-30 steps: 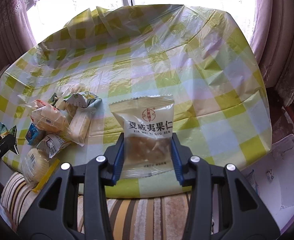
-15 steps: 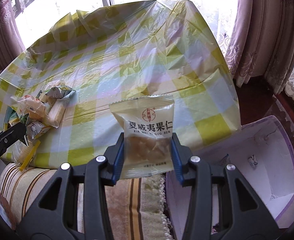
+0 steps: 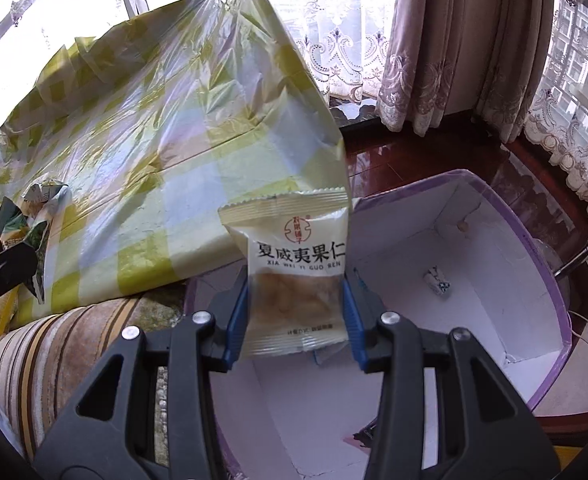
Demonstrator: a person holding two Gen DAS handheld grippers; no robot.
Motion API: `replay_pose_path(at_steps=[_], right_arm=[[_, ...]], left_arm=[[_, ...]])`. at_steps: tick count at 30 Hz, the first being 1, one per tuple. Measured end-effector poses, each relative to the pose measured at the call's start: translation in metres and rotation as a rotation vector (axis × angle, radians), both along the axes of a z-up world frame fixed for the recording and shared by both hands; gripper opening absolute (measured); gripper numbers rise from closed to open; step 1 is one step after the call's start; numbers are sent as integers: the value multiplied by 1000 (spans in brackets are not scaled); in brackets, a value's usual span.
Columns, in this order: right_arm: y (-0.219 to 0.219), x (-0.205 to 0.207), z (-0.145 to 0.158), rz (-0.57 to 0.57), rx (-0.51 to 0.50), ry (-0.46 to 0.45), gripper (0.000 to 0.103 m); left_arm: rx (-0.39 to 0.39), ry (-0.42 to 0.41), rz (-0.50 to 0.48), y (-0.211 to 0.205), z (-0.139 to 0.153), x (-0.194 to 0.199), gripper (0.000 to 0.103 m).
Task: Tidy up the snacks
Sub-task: 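Carry both packets to the white box and release them inside, then move both open tools back over the snacks on the table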
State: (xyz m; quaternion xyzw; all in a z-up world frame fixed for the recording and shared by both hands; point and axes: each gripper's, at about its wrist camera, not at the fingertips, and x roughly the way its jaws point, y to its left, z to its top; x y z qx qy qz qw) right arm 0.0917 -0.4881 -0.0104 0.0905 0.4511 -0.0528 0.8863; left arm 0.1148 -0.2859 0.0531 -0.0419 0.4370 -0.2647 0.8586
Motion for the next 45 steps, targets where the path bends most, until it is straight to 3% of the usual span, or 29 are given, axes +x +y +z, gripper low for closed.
replay_pose_path(at_steps=[12,18,22,33,45], right_arm=[[-34,-4,-7,-86,17,18,48],[-34,-4,-6,-96,14,16,50],[-33,-4,-1,-103,14,11,69],[-9,-3,14,-69,-14,5,72],[53,15,31,48,-39,6,77]], left_arm=[[-36,73,-156,-44,-10,-3,38],[-40,83,-198,-51,-10,-6,48],[-50,74,-183,-49,-8,-6,53],[-77,29,-146,-31,-2,-6,55],[-81,-33,49,33,5,-1,55]])
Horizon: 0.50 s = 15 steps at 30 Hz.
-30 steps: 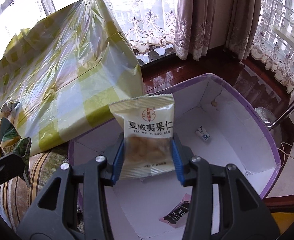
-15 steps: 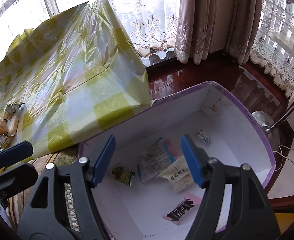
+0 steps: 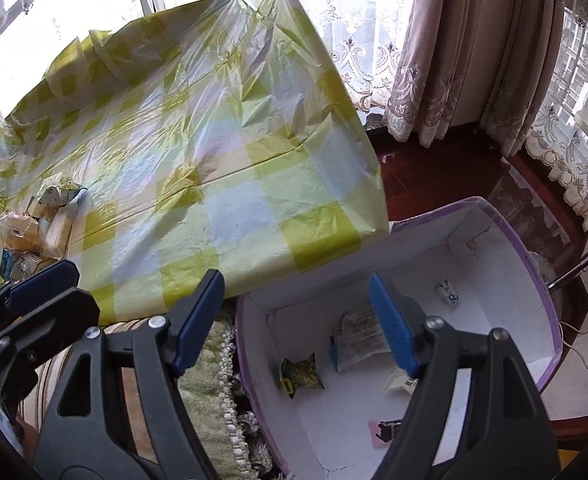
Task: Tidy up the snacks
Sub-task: 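Move both open tools back over the snacks on the table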
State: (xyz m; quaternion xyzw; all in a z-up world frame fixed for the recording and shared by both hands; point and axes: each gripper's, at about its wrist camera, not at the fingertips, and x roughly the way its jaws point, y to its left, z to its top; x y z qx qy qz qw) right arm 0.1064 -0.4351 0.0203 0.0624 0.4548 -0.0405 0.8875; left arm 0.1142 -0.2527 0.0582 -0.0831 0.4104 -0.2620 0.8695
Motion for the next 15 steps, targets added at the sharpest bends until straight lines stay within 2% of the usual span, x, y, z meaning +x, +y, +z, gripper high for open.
replay_pose_path(at_steps=[6,15], right_arm=[[48,17,7,68,41,5,78],[123,43,11,167,83,-34,80]], left_arm=[[-19,-20,140,50,2,-4,55],[-98,-27,400,146,-1,-20,55]])
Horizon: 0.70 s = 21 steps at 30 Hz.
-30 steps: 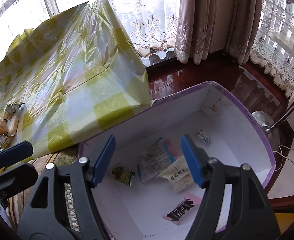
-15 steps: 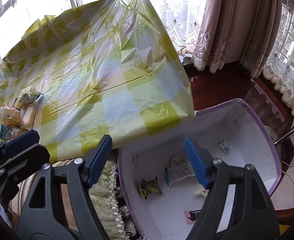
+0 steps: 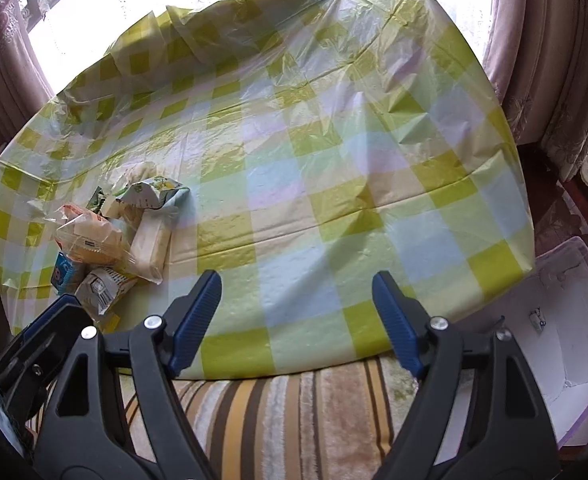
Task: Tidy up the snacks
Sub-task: 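Move both open tools back over the snacks on the table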
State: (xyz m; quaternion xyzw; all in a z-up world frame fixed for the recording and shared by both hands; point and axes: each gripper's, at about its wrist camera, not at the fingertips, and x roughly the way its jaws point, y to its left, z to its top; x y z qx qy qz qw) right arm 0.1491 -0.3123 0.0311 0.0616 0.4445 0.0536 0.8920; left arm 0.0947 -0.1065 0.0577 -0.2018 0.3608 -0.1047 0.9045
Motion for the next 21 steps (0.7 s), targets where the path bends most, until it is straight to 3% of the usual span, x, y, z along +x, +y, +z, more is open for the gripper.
replay_pose_path(at_steps=[11,21], right_arm=[[50,12,-2,94,-11,-21,82],[67,20,-10,139,-22,4,83]], left_arm=[[-39,23,270,94,-12,-14,55],[-94,149,375,139,-39,10,65]])
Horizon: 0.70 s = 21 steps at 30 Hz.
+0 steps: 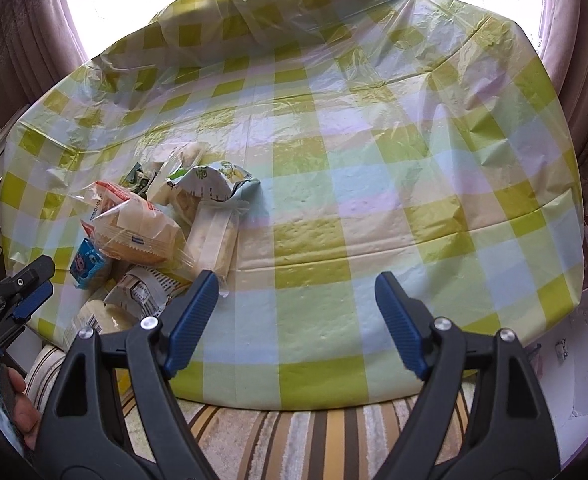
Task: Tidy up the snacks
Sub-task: 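Move both open tools back over the snacks on the table, then grasp the blue-white snack bag with the left gripper while the right gripper grasps the orange-striped bread bag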
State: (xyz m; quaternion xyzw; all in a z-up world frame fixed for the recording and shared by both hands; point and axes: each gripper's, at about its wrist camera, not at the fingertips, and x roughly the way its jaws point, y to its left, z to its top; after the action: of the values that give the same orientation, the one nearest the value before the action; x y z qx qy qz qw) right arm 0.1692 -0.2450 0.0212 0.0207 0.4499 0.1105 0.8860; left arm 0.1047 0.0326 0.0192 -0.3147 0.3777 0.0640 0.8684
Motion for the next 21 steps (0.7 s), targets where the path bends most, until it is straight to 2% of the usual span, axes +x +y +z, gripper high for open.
replay_pose_path(at_steps=[13,19,21], right_arm=[[11,5,-8,27,-4,12,83],[18,10,-12,40,-7,26,84],[20,12,-13,45,-9,28,84]], left_arm=[[-65,111,1,7,-26,44,73],[-11,126,-32,-1,-28,53,73],[4,121,-45,-3,-29,55,67]])
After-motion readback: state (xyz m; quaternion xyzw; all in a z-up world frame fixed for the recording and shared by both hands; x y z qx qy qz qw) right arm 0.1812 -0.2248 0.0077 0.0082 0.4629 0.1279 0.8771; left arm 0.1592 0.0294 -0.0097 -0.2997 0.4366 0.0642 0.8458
